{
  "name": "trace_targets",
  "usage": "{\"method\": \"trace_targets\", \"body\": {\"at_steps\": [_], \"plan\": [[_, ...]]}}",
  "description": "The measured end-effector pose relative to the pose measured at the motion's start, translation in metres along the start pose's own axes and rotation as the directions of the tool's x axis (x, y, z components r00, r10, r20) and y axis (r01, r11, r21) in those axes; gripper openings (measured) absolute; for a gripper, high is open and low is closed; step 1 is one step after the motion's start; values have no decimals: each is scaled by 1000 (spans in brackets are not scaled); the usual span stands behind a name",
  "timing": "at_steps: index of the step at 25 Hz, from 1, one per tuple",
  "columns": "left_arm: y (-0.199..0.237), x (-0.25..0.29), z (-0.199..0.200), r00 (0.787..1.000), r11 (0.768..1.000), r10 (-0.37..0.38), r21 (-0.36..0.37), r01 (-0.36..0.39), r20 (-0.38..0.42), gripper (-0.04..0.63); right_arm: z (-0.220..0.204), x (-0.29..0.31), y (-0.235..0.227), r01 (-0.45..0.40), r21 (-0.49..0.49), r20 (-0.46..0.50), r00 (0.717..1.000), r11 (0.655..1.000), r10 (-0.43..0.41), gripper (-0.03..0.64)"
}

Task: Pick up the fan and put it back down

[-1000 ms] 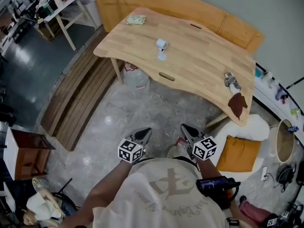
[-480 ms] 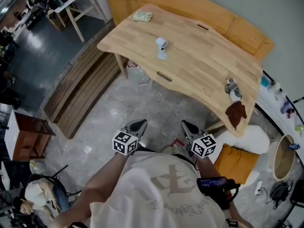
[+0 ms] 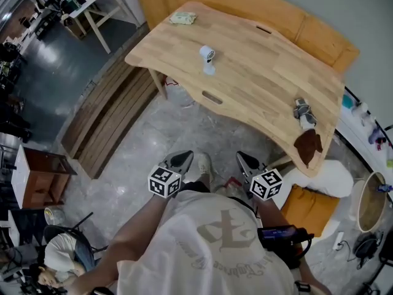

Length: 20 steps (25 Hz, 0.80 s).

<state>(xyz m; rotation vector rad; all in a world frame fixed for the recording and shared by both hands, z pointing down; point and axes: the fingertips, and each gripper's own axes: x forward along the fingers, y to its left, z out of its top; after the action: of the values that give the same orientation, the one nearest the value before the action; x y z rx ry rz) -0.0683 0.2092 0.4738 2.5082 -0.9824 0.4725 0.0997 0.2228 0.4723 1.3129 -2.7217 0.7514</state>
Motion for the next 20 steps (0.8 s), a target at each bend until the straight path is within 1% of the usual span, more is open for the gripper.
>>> {"method": "trace_targets", "body": {"at_steps": [5,11,15,20], "plan": [[6,33,1,998,998,-57,-7,57,-12,11,5,7,-19,41,1,-10,999,999,-41,14],[25,81,27,993,993,-122,3,122,-2,11,30,23,-54,102,-9,-19,995,995,-102,14],[49,113,50,989,989,-145,8,145,10,11,53,43,-81,132,-18,-20,991,991,-133,14],[78,135,69,987,987,-159,-3,159,14,11,79,76,-103,148,-33,-19,989,989,-148,14]]}}
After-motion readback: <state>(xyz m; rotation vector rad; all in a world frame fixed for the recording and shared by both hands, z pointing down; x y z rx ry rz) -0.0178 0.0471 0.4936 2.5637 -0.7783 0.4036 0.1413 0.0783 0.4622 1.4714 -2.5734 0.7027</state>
